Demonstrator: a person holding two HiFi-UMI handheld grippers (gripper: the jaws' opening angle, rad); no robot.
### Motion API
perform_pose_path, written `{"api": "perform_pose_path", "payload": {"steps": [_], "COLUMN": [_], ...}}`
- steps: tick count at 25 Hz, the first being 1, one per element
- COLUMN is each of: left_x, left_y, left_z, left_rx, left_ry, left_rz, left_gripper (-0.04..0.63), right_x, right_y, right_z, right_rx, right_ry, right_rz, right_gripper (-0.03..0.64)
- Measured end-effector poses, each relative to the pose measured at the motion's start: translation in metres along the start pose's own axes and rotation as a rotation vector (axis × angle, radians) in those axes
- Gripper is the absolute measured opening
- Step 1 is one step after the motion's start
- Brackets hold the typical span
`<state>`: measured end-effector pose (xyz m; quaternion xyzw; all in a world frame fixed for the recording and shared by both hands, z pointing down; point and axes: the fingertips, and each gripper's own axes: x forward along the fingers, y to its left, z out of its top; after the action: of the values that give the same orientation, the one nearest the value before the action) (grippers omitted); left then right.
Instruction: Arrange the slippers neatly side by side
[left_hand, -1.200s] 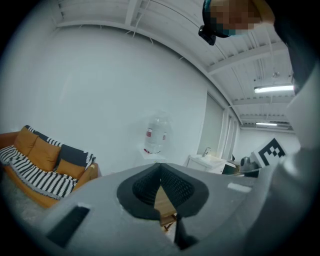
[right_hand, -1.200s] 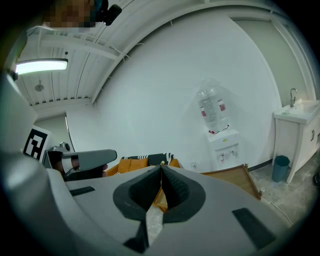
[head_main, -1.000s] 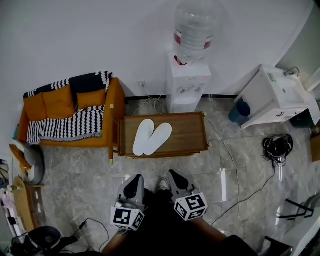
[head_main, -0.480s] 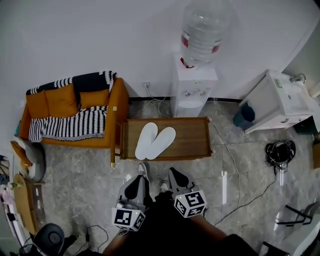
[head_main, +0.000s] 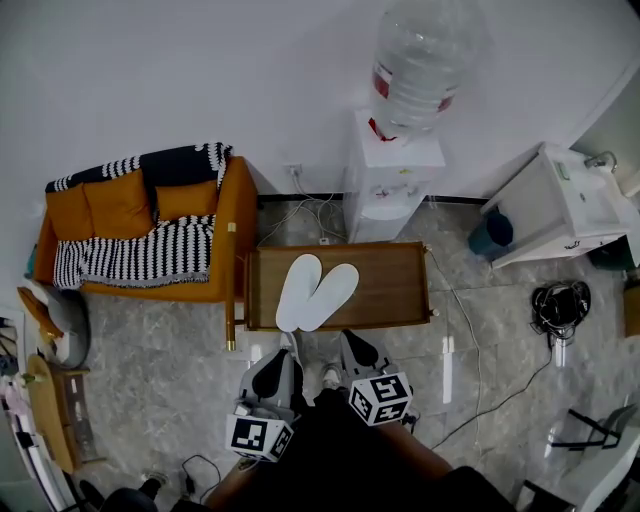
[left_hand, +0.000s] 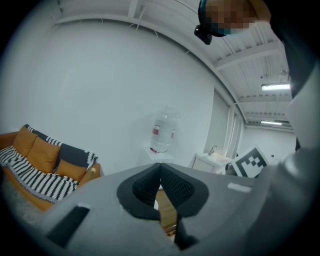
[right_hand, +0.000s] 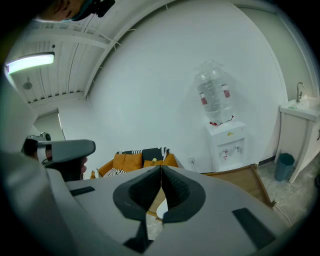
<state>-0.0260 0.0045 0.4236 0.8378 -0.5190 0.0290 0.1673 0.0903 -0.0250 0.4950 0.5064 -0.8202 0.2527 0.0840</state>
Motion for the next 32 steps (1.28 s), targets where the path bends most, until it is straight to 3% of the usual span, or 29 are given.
{"api": "perform_pose_path", "payload": {"steps": [9,23,25,27,32], "left_x": [0.032,0.068,0.072,0.074,0.072], "left_y": [0.024,0.043,0.046,0.049,0.061], "left_z": [0.004,0.010,0.008,0.007,0.002], "left_rx": [-0.004,-0.018,-0.017,-0.018,-0.027], "left_ry": [0.015,0.029,0.033,0.035,0.046], "left_rz": [-0.018,-0.059,-0.063,-0.066,-0.054], "left_gripper": [0.012,0.012,0.012,0.012,0.012], "right_x": [0.066,0.155,0.166,0.175,0.187], "right_y": [-0.032,-0.097,-0.105,-0.112,-0.127], "right_z": [-0.020,-0.115,-0.129,-0.146,-0.179], "right_rx": [0.017,0.153,0.174,0.204,0.255], "right_ry": [0.096,0.337,0.370,0.408,0.466], "right_rz": [-0.062,-0.184,-0.192,-0.198,-0.242], "right_gripper": [0.014,0.017,0.032,0.088,0.092]}}
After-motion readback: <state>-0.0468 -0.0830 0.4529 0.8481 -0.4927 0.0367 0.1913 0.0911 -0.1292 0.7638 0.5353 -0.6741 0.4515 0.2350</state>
